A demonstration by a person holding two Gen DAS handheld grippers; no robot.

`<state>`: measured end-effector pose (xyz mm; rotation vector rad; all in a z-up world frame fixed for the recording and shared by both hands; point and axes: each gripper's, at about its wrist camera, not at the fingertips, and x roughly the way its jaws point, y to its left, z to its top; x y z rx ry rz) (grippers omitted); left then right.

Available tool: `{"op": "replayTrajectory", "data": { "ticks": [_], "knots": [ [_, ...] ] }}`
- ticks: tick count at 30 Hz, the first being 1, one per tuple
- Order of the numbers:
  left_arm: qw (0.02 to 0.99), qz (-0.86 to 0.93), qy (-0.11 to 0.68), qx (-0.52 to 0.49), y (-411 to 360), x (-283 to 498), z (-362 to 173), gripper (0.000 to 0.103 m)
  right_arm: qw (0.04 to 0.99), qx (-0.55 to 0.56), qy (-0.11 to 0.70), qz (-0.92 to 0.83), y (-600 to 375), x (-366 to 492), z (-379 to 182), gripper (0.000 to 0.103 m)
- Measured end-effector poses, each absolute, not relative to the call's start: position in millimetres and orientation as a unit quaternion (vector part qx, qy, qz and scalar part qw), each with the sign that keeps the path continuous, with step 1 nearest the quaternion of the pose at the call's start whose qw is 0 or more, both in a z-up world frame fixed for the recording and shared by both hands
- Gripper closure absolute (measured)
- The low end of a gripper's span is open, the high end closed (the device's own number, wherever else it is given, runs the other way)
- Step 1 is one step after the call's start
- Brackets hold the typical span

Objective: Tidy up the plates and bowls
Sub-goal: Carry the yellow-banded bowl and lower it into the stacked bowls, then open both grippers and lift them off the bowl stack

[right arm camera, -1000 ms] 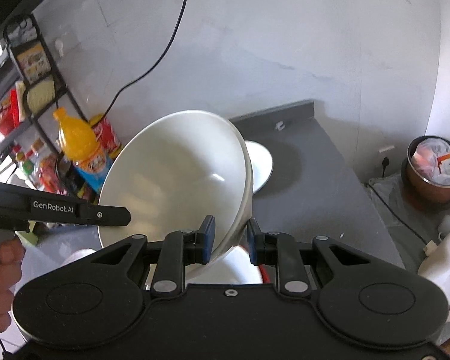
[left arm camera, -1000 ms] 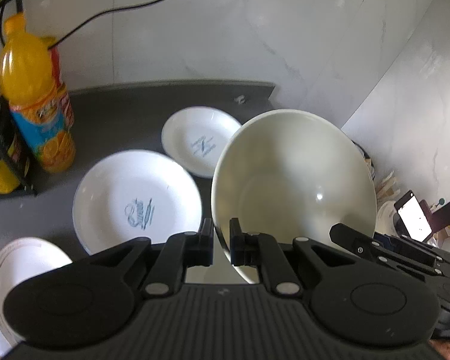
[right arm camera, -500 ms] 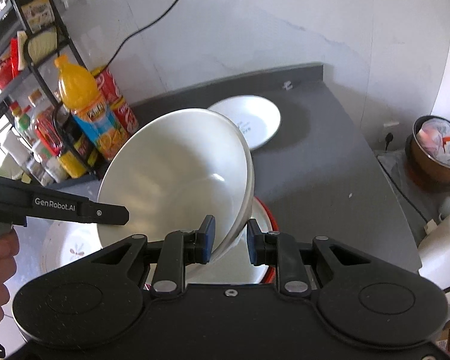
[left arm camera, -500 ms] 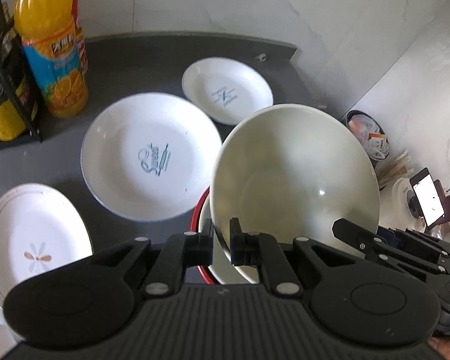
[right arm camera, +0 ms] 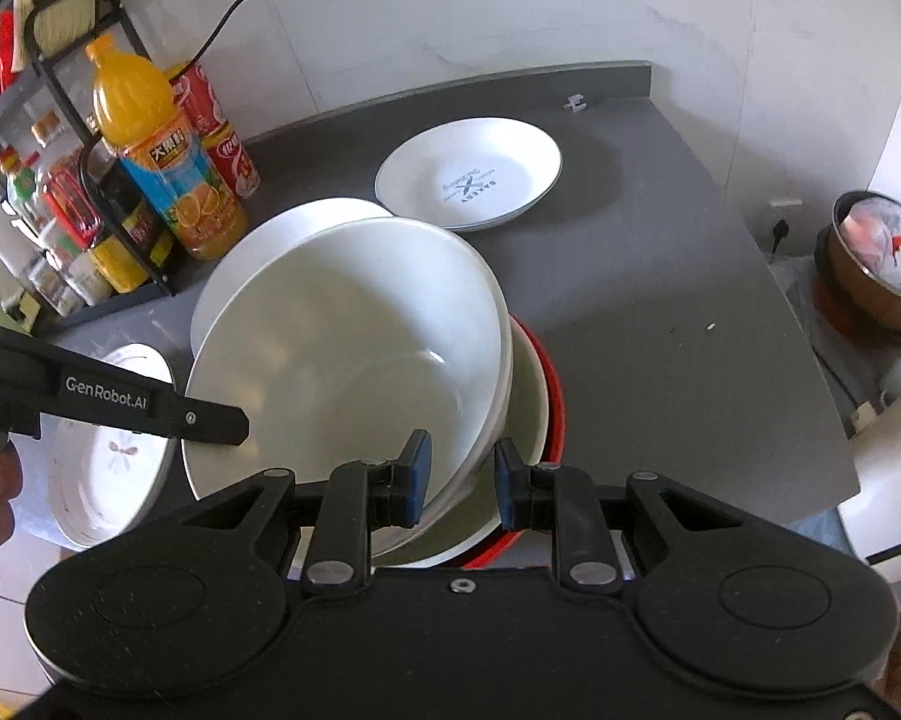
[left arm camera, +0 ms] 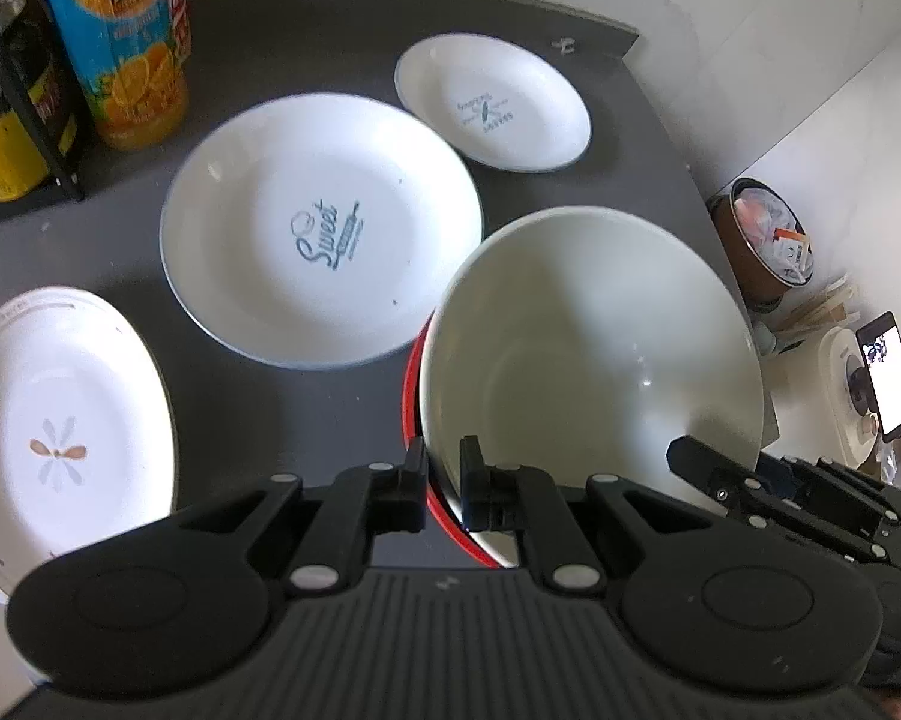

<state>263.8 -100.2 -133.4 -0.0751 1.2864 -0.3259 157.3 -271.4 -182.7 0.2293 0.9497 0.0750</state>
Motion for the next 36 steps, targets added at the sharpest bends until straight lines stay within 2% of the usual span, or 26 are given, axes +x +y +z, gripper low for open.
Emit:
{"op": "replayTrajectory", "data": {
  "ticks": [9,15,17,19,22,24,26,27,29,31,36],
  "knots": [
    [0.785,-0.145,0.601,-0.027,-113,266,-139,0.093,0.878,0.102,0.466,0.034,-281,160,-189,0.075],
    [0.786,-0.132,0.604,-0.011,-122,268,-138,0.093,0.889,0.108,0.444,0.042,-290,160,-178,0.064],
    [0.785,-0.124,0.607,-0.008,-124,270,-139,0.092,0.894,0.1,0.435,0.049,-291,161,-173,0.057],
    [0.783,-0.125,0.61,-0.008,-126,270,-138,0.085,0.895,0.098,0.432,0.055,-293,163,-170,0.056],
    [0.793,-0.118,0.597,-0.014,-124,267,-129,0.066,0.895,0.103,0.43,0.063,-300,165,-168,0.054],
    [0.807,-0.118,0.579,-0.012,-125,264,-117,0.047,0.896,0.105,0.426,0.069,-305,164,-166,0.051],
    [0.816,-0.114,0.567,-0.012,-125,262,-107,0.041,0.898,0.109,0.419,0.074,-310,164,-163,0.048],
    [0.82,-0.111,0.561,-0.015,-124,261,-103,0.04,0.9,0.114,0.414,0.077,-313,164,-160,0.046],
    [0.827,-0.103,0.553,-0.024,-121,261,-96,0.038,0.902,0.122,0.405,0.085,-317,167,-157,0.033],
    [0.83,-0.094,0.549,-0.033,-117,261,-91,0.038,0.904,0.128,0.398,0.089,-320,171,-154,0.028],
    [0.837,-0.069,0.541,-0.043,-101,266,-84,0.036,0.902,0.146,0.394,0.098,-320,182,-147,0.022]
  ]
}}
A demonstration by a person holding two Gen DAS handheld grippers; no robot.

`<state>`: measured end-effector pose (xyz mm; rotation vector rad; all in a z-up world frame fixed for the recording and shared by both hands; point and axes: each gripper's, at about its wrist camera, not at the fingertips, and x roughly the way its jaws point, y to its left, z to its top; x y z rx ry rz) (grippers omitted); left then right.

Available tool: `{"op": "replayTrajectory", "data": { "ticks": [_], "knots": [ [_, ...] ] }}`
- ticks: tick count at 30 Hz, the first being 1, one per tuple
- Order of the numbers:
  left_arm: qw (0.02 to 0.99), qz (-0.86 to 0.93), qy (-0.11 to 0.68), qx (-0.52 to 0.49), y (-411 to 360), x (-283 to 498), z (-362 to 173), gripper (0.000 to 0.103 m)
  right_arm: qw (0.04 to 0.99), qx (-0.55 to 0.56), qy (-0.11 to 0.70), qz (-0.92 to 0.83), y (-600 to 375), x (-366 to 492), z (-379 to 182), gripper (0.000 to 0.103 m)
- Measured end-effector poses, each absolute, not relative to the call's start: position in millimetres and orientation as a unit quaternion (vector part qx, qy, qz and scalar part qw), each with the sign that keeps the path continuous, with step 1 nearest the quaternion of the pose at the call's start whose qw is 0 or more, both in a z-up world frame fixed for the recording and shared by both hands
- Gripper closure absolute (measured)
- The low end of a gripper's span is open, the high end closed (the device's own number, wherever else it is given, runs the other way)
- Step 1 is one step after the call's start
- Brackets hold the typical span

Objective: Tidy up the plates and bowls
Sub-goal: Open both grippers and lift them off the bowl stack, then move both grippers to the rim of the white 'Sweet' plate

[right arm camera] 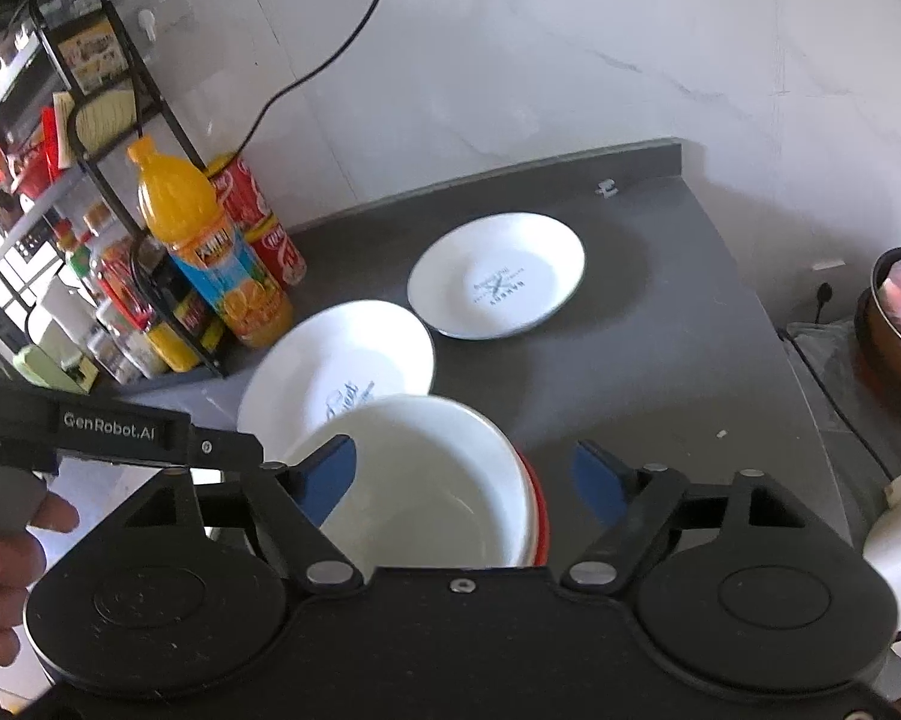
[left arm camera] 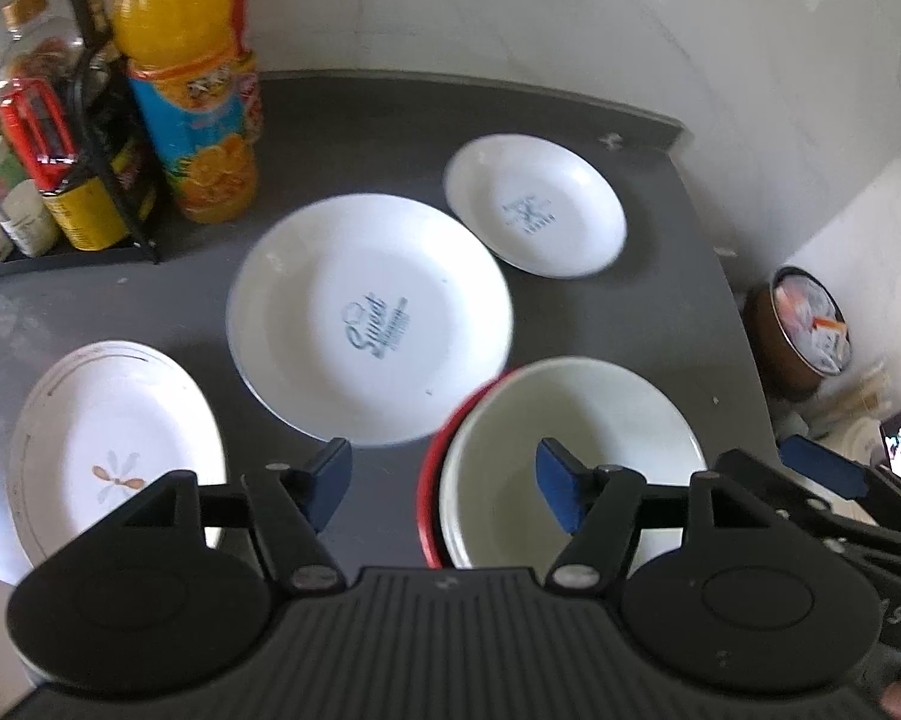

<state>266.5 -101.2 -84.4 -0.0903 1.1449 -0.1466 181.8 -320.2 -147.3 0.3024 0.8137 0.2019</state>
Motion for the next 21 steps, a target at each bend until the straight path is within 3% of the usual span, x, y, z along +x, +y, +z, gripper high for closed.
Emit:
{"op": "replayTrajectory", "data": {
  "ticks": [2,9,21],
  "knots": [
    [0.838,-0.058,0.541,-0.046,-93,271,-83,0.036,0.903,0.147,0.392,0.096,-316,186,-144,0.014],
    [0.844,-0.039,0.533,-0.043,-64,288,-82,0.022,0.901,0.154,0.395,0.097,-297,203,-145,0.01],
    [0.834,-0.041,0.549,-0.036,-18,334,-106,0.022,0.886,0.184,0.42,0.073,-251,239,-147,0.009]
  ]
}}
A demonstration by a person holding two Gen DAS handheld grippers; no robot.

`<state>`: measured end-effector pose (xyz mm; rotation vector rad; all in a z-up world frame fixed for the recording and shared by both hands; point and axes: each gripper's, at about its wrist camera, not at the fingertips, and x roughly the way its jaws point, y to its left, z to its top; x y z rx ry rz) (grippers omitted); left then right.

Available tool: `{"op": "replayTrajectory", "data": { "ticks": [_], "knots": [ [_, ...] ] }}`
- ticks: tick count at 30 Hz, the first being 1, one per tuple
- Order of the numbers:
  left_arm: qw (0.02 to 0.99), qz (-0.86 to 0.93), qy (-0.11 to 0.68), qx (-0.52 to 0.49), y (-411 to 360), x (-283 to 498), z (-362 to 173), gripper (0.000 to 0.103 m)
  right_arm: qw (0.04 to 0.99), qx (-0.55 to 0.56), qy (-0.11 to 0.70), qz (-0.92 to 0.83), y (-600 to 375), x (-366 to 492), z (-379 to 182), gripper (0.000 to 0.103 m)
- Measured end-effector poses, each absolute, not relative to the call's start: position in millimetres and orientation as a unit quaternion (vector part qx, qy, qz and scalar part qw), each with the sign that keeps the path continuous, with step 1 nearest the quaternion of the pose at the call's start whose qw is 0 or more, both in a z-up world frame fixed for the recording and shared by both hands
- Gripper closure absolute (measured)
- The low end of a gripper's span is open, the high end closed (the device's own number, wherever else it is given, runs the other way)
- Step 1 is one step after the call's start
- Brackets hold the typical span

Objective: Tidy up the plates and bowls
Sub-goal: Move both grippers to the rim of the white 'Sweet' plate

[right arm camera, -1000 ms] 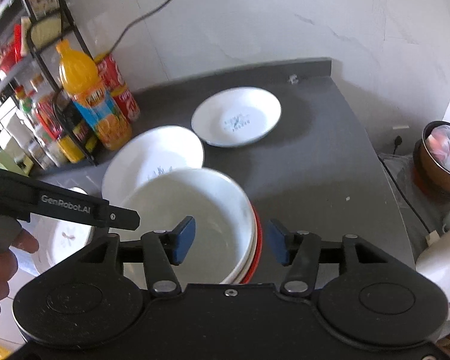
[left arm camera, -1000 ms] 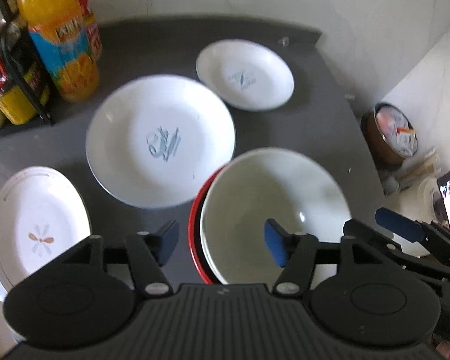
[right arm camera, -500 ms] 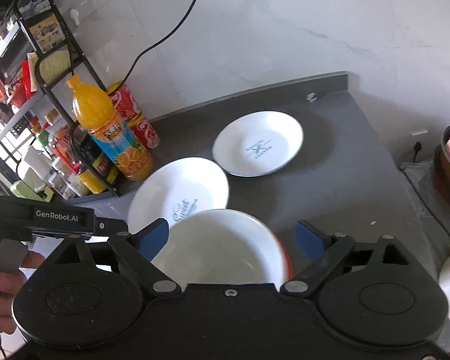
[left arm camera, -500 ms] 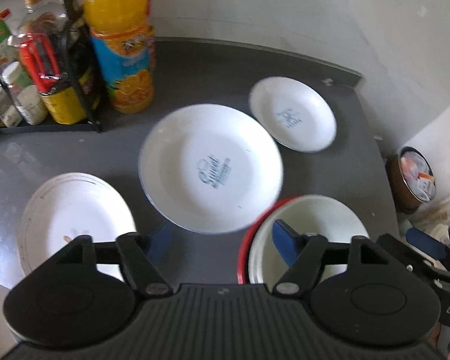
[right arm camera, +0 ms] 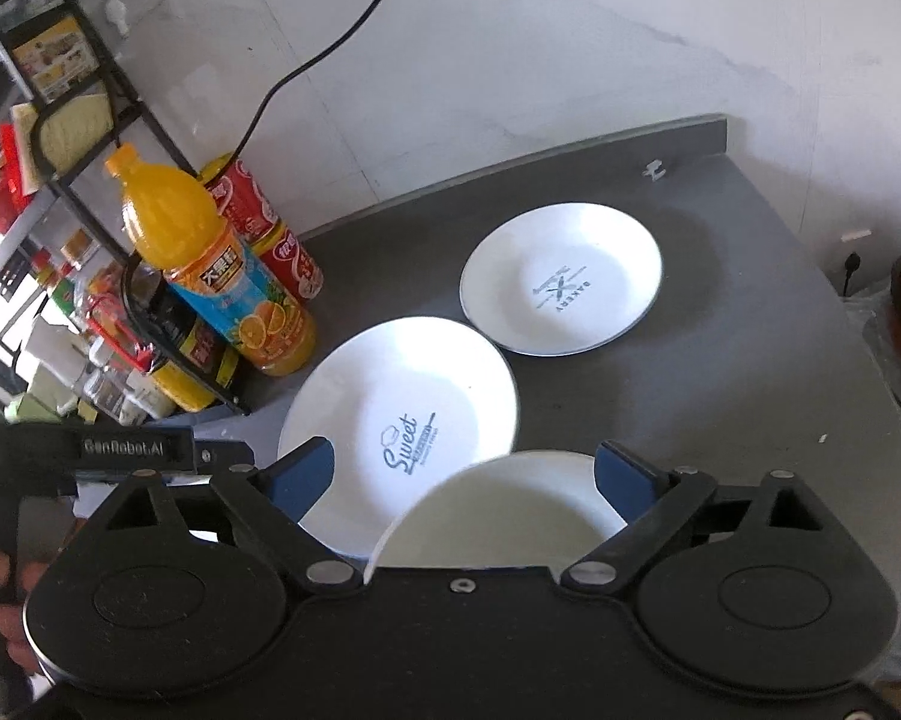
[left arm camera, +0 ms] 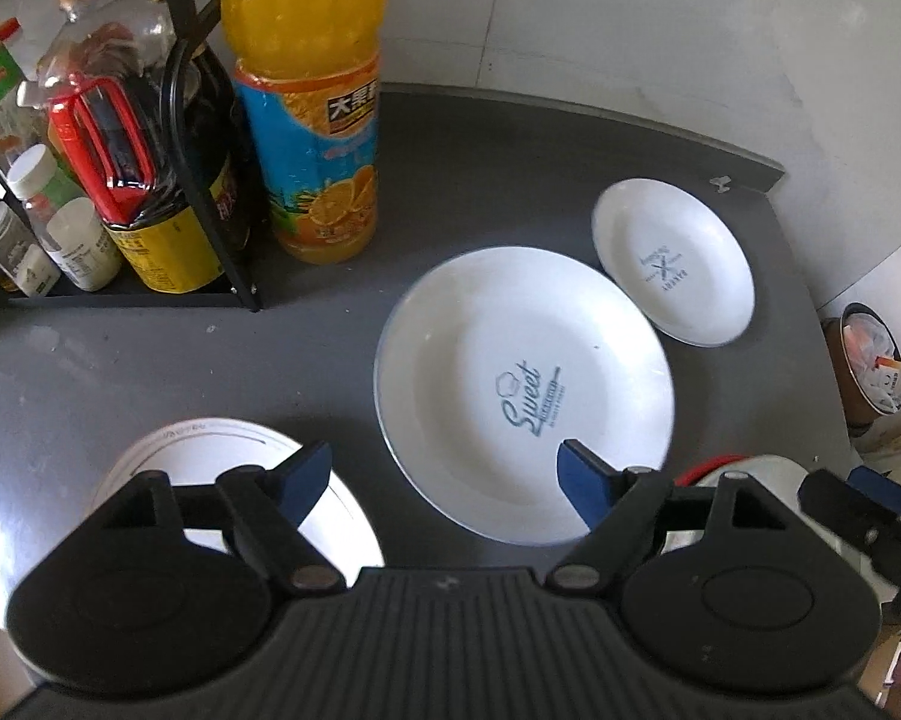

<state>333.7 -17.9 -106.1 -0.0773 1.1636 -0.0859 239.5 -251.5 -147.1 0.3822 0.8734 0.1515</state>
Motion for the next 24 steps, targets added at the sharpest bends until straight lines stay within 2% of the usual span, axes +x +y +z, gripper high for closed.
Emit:
{"op": "replayTrajectory", "data": {
  "ticks": [15,21,24],
  "knots": [
    [0.823,-0.047,0.565,-0.031,10,377,-145,0.022,0.854,0.216,0.471,0.039,-220,287,-166,0.01],
    [0.816,-0.048,0.575,-0.039,17,389,-163,0.022,0.833,0.241,0.499,0.014,-222,307,-183,0.018],
    [0.814,-0.05,0.578,-0.027,16,396,-173,0.024,0.824,0.242,0.512,0.002,-223,315,-193,0.025]
  ]
}}
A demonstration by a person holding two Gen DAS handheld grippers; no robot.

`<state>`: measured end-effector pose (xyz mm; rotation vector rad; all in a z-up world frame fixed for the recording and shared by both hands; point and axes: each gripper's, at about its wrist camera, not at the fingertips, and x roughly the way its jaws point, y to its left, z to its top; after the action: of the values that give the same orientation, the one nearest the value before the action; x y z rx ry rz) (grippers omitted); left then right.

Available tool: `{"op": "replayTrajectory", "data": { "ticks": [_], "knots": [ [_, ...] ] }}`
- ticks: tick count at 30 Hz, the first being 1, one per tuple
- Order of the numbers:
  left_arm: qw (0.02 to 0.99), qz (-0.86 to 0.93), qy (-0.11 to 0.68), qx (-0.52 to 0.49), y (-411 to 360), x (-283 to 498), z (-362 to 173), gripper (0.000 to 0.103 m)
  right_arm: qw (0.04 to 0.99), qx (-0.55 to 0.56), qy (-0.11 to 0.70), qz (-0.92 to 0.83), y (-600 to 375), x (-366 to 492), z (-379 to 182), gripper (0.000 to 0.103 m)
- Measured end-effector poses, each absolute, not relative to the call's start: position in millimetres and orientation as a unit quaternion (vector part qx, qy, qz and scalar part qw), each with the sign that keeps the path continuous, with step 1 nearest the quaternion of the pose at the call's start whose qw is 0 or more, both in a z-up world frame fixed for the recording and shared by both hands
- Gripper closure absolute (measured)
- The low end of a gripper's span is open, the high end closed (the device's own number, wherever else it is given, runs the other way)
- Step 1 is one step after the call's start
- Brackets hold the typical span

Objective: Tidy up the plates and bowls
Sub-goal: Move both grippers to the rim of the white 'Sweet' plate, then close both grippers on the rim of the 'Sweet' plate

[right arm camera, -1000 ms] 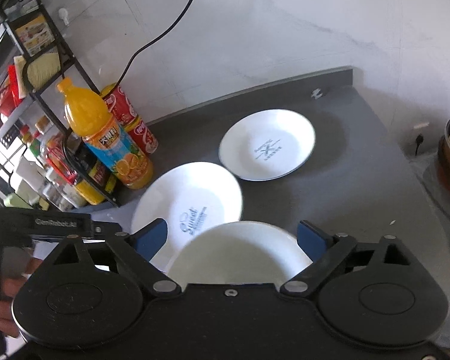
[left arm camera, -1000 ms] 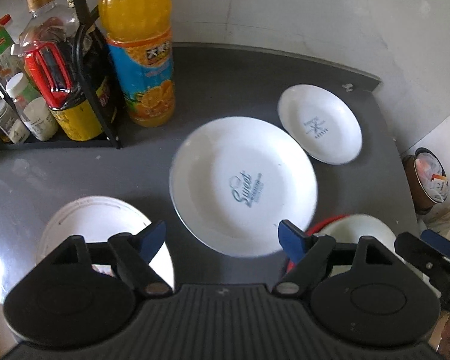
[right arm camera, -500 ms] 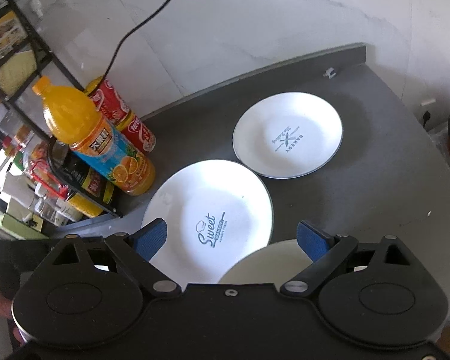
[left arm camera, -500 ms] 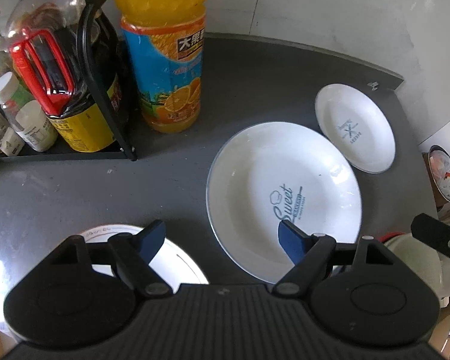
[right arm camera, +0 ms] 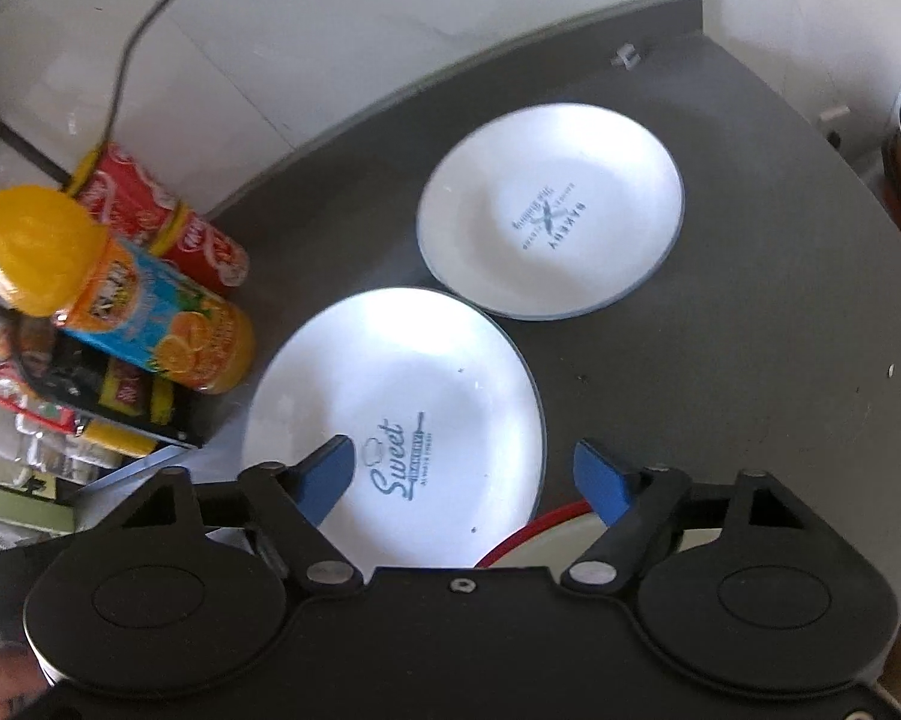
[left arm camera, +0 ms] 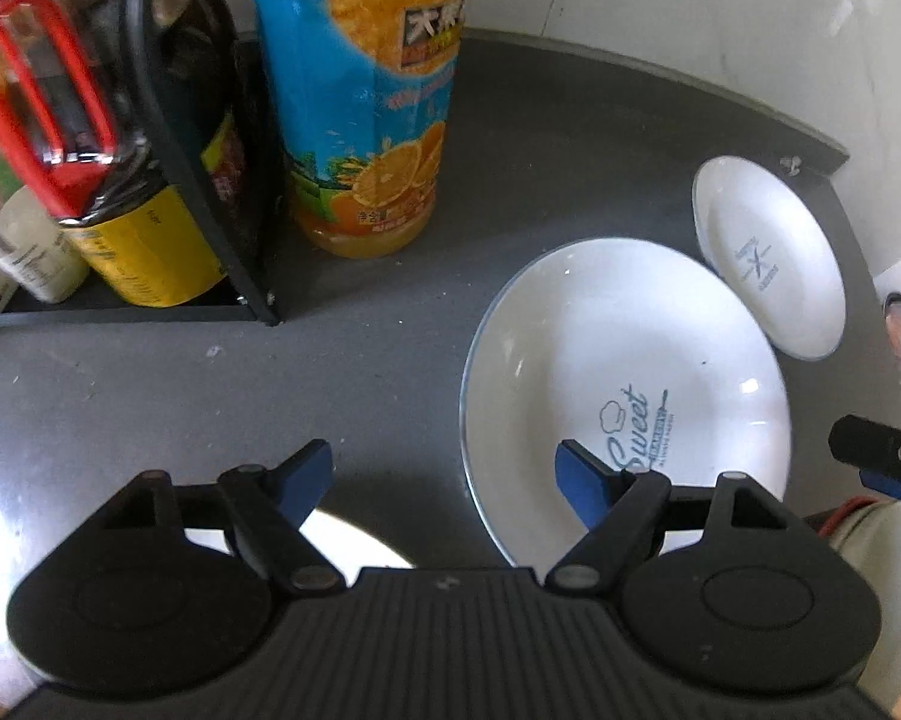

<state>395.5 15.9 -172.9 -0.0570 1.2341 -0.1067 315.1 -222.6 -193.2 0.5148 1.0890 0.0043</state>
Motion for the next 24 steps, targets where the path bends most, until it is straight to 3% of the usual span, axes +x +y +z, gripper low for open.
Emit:
{"op": "replayTrajectory", "data": {
  "ticks": [7,13,16,21,24],
  "knots": [
    [0.798,-0.051,0.598,-0.047,20,408,-195,0.035,0.814,0.221,0.538,-0.01,-215,332,-210,0.032],
    [0.786,-0.053,0.614,-0.053,18,415,-212,0.057,0.803,0.205,0.559,-0.007,-208,346,-224,0.032],
    [0.786,-0.058,0.613,-0.06,18,416,-216,0.062,0.791,0.202,0.578,0.002,-206,354,-233,0.039],
    [0.782,-0.071,0.613,-0.087,17,415,-216,0.086,0.788,0.185,0.588,-0.001,-204,361,-239,0.053],
    [0.787,-0.07,0.606,-0.091,19,418,-214,0.088,0.786,0.181,0.591,-0.007,-206,366,-243,0.063]
  ]
}}
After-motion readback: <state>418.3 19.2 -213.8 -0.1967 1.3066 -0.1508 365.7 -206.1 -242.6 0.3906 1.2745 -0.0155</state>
